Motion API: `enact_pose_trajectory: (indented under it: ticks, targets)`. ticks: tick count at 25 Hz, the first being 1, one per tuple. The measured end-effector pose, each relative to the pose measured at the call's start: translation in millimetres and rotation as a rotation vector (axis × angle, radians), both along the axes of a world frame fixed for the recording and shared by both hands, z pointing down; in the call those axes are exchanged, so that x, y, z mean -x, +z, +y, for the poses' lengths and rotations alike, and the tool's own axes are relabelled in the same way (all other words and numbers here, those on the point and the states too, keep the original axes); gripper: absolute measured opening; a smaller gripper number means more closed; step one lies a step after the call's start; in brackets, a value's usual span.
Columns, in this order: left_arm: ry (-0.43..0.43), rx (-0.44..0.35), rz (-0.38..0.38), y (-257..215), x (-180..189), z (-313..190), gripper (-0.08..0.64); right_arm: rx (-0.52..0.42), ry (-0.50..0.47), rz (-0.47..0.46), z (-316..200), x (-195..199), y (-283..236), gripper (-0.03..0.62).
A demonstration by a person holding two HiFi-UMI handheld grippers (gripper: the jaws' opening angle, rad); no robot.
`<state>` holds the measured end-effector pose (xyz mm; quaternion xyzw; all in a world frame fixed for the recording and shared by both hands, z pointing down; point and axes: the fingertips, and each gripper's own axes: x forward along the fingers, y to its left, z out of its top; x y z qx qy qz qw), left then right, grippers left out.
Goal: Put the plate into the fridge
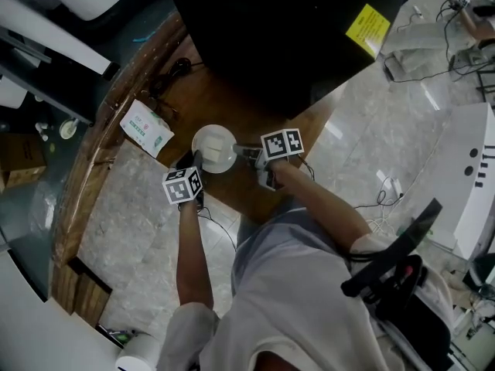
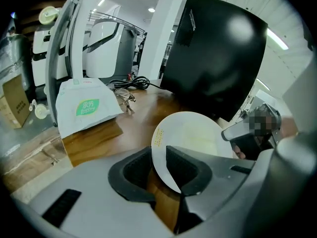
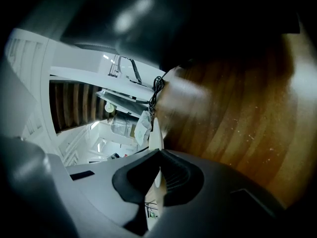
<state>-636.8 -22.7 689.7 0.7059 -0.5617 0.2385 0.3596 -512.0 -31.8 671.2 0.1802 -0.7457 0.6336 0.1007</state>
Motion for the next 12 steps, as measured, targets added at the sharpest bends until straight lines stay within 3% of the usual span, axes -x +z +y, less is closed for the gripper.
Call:
enact_pose_trajectory:
  ticks: [4, 12]
  targets:
    - [-0.001, -0.04, -0.012, -12.7, -19.1, 5.0, 0.055, -0.013, 0.024, -0.01, 7.5, -22.5, -7.0, 0.021]
    - [0.029, -0.047, -0.003, -21.5, -86.5, 12.2, 0.054, -0.002, 0.08, -0.044, 16.3, -91.3, -8.6, 0.021]
